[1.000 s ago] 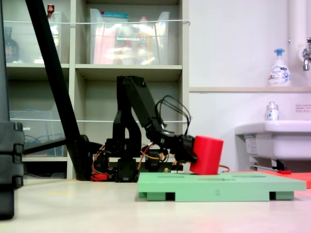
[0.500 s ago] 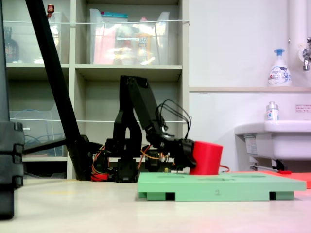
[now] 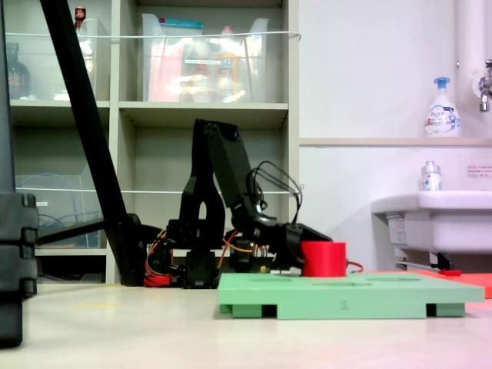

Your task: Put the cylinder block into the corresponding hole

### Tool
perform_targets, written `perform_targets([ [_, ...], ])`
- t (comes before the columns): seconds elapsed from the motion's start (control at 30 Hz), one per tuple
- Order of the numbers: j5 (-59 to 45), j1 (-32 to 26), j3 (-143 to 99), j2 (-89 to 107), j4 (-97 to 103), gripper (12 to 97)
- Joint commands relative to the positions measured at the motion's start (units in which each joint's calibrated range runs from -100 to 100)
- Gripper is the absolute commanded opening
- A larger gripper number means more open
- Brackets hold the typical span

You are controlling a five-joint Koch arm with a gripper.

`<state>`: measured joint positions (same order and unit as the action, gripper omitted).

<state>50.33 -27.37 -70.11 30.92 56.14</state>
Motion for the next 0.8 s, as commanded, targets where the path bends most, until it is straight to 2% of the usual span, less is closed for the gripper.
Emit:
perform_targets([
  [0.0,0.29,0.00,-0.58,4.98,5.34,71.4],
  [0.13,0.29,0.29,-5.56,16.01,4.67,74.4],
  [0.27,0.24,1.12,-6.16,42.27,-8.14,73.4],
  [0.37,0.15,2.49,-1.67,57.07,-17.29,66.5],
  [0.47,-1.61,5.32,8.80,66.43,-32.21,53.5],
  [0.53,-6.69,7.86,15.68,67.69,-39.34,49.9],
  [0.7,-10.31,13.97,27.54,68.94,-49.64,46.4],
  [0.77,-18.12,17.92,27.84,68.94,-50.32,46.2],
])
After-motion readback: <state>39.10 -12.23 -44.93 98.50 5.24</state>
